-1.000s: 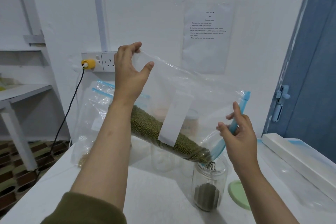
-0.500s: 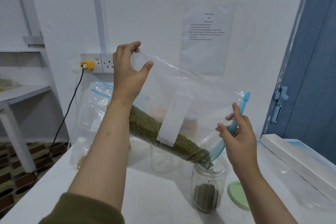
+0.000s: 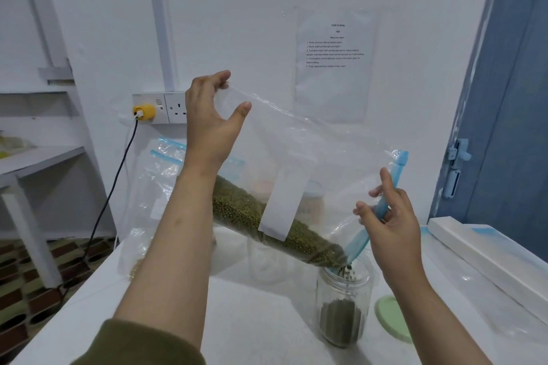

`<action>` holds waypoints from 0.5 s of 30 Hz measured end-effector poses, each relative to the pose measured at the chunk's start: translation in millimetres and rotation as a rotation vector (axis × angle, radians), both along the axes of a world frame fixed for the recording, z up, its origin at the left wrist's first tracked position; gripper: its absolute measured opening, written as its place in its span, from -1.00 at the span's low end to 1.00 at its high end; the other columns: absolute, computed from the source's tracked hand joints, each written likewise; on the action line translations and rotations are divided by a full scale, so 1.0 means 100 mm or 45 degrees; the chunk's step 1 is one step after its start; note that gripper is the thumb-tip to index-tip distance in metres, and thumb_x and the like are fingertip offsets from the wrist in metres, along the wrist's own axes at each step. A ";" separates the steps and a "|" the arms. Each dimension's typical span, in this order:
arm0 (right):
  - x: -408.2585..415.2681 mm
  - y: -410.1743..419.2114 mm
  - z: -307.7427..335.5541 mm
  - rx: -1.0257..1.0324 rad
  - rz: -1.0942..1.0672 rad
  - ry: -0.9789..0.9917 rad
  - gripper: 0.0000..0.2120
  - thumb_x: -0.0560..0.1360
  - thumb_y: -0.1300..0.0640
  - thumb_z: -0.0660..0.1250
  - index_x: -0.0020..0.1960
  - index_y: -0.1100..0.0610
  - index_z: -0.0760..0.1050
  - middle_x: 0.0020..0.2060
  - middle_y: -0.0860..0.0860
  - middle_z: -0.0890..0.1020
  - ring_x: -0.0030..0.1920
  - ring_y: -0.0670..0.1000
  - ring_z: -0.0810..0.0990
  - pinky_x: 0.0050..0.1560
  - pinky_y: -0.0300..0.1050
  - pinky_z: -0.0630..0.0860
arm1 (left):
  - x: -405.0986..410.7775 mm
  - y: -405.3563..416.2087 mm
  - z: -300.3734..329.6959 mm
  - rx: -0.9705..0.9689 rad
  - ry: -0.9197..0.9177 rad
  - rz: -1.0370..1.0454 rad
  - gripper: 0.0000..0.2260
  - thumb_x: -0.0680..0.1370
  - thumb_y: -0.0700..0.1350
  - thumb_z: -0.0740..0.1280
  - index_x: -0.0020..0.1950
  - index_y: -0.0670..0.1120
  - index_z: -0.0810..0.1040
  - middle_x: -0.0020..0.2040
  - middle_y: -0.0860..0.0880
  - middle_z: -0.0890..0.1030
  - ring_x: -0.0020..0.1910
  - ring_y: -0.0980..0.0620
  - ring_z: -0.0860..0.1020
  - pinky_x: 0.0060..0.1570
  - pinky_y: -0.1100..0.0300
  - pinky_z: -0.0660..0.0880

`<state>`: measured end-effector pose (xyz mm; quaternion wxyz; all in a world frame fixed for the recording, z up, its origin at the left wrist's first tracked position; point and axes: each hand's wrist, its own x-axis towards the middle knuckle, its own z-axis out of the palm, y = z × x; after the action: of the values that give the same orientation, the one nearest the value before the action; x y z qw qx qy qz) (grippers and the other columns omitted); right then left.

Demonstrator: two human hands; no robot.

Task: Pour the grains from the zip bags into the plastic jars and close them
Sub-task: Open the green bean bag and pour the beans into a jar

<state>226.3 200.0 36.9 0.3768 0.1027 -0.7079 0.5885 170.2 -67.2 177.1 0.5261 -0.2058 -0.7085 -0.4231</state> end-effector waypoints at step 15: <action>0.00 0.01 -0.02 -0.032 -0.001 -0.020 -0.39 0.57 0.23 0.35 0.49 -0.19 0.27 -0.03 -0.13 0.46 -0.02 0.14 0.58 0.14 0.02 0.59 | 0.03 0.05 0.02 0.001 -0.010 0.005 -0.56 0.51 -0.05 0.46 0.35 -0.06 0.46 0.13 0.08 0.43 0.23 0.11 0.38 0.25 0.42 0.28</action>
<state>226.5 201.0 34.7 0.3729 0.0929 -0.7033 0.5981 173.0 -62.1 179.1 0.5242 -0.2027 -0.7107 -0.4231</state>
